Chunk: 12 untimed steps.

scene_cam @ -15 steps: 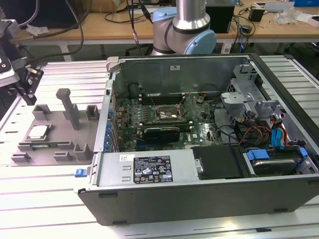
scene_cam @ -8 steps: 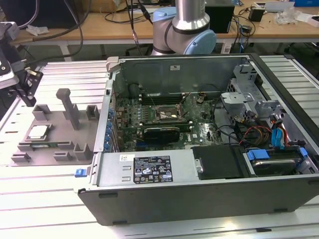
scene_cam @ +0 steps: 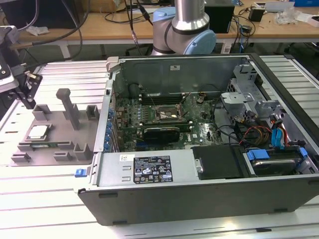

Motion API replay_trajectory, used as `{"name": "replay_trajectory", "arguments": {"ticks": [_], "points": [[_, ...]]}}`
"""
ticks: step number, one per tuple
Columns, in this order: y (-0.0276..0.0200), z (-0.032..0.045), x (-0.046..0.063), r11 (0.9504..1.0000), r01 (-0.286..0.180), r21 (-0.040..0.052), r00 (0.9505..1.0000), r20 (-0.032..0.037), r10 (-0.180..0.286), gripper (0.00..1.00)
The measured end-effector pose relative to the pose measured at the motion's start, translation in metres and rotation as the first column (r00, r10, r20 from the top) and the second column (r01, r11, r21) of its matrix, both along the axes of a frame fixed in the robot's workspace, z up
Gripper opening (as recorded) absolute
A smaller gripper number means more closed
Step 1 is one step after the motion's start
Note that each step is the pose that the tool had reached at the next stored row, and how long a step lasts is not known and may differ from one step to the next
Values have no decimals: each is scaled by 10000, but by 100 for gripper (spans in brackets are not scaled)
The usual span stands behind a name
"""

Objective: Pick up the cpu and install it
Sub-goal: 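Pick up the cpu and move it towards the insertion slot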

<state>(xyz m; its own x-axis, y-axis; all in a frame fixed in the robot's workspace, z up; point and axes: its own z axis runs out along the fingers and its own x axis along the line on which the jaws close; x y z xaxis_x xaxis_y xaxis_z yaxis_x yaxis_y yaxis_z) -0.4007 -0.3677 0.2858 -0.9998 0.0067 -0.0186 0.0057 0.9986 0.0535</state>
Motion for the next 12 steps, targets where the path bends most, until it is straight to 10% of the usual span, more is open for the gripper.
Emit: {"name": "replay_trajectory", "arguments": {"ticks": [12], "points": [[-11,-258,-92,10000,2,0,10000,-1,-2,11]]}}
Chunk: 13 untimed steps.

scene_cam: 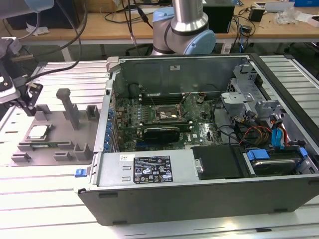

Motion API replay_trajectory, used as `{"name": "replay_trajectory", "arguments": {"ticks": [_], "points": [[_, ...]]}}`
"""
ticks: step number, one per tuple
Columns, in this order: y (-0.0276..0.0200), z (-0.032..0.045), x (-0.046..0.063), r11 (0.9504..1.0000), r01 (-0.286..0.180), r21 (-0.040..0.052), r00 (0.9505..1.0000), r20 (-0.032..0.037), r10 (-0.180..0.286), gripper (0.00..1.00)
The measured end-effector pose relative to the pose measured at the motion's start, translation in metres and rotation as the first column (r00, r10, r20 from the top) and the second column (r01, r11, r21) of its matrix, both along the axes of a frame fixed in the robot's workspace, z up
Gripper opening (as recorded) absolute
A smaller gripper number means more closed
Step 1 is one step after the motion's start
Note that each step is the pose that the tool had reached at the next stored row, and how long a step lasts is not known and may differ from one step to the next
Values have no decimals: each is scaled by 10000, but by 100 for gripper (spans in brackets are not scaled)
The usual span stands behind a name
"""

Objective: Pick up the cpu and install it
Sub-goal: 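Pick up the cpu and move it towards the insertion slot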

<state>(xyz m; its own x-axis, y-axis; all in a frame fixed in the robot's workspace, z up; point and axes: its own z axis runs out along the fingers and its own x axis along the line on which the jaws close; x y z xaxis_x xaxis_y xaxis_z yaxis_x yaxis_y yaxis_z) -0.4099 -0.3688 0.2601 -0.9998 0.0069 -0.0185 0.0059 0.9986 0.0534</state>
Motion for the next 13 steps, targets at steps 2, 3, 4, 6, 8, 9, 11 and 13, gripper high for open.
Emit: {"name": "replay_trajectory", "arguments": {"ticks": [2,3,4,6,8,9,11,13], "points": [[-1,-54,-25,10000,-2,-1,10000,0,2,11],[-1,-73,-36,10000,-2,-1,10000,0,2,11],[-1,-103,-55,10000,-2,0,10000,1,2,11],[-1,-143,-75,10000,-2,0,10000,1,2,11],[-2,-191,-82,10000,-4,0,10000,1,4,11],[-1,-210,-84,10000,-2,1,10000,1,2,11],[-2,-249,-87,10000,-2,0,10000,0,2,11],[-1,-298,-89,10000,-2,0,10000,0,2,11]]}}
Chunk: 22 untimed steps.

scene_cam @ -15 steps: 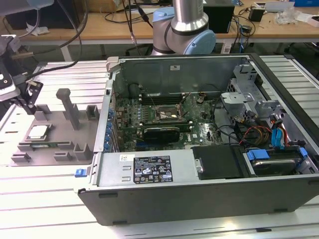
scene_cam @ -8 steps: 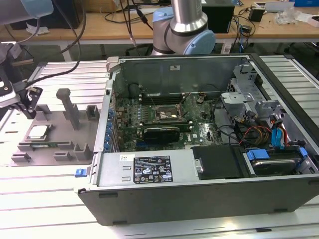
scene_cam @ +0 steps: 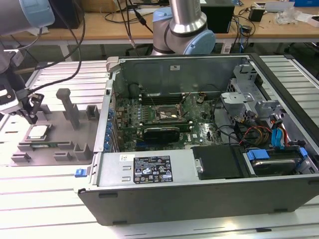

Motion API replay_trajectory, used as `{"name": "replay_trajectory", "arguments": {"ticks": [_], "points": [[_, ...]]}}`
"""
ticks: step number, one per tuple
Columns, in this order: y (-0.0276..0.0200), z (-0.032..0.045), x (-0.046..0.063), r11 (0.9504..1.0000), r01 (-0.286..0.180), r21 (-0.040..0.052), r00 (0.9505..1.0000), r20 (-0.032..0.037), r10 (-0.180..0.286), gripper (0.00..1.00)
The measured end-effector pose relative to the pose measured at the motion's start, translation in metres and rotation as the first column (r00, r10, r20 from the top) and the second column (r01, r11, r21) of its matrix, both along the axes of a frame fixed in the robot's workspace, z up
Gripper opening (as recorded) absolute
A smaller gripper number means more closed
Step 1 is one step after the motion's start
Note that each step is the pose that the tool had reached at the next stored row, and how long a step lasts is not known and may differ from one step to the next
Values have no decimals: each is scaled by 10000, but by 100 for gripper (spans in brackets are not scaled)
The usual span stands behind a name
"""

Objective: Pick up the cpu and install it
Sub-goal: 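Pick up the cpu and move it towards the insertion slot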

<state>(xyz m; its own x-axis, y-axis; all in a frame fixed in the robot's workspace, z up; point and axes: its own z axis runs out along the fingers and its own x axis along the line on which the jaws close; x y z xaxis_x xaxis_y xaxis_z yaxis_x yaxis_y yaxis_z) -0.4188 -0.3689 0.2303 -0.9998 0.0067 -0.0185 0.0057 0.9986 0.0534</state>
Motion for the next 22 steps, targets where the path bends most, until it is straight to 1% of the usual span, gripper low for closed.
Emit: {"name": "replay_trajectory", "arguments": {"ticks": [2,3,5,6,7,14,15,16,17,18,20,21,22], "points": [[-7,-43,-1,10000,1,1,10000,1,-1,11],[-17,-60,0,10000,0,0,10000,0,0,11],[-44,-89,0,10000,0,1,10000,1,0,11],[-70,-106,0,10000,0,0,10000,1,0,11],[-77,-117,0,10000,0,0,10000,1,0,11],[-78,-120,0,10000,1,0,10000,0,-1,11],[-79,-120,0,10000,0,0,10000,0,0,17],[-78,-121,0,10000,0,0,10000,1,0,29],[-78,-121,0,10000,0,0,10000,0,0,36],[-78,-121,0,10000,1,0,10000,0,-1,36],[-78,-121,0,10000,0,0,10000,1,0,48],[-78,-121,0,10000,0,0,10000,0,0,48],[-79,-121,0,10000,0,0,10000,1,0,54]]}}
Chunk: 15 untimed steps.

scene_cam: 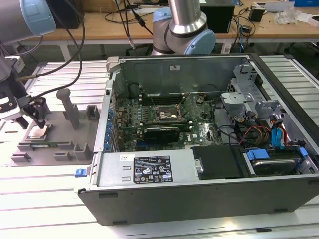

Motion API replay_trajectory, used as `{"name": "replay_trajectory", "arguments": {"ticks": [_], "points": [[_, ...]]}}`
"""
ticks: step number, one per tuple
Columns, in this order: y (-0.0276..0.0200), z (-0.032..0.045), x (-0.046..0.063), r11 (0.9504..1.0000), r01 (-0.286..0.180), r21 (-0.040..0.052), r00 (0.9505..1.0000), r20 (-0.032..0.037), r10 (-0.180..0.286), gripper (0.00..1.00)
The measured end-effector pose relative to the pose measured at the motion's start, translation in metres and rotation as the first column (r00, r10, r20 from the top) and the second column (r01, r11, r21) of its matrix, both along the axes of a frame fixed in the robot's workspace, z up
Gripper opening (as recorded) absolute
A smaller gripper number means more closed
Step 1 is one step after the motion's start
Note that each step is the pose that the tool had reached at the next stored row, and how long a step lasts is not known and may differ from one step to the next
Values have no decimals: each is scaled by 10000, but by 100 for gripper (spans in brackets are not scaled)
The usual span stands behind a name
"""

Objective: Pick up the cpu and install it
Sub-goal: 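Pick up the cpu and move it towards the insertion slot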

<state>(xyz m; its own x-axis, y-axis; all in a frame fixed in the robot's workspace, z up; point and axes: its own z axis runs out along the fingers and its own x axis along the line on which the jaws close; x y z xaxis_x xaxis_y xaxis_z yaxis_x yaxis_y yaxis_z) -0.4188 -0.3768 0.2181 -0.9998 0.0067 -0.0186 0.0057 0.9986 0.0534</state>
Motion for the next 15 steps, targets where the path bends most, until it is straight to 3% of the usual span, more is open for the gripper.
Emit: {"name": "replay_trajectory", "arguments": {"ticks": [1,2,6,15], "points": [[0,0,0,10000,0,0,10000,0,0,54],[0,0,0,10000,0,0,10000,0,0,60],[0,-8,0,10000,0,3,10000,4,0,60],[15,-125,1,10000,-1,6,10000,0,1,60]]}}
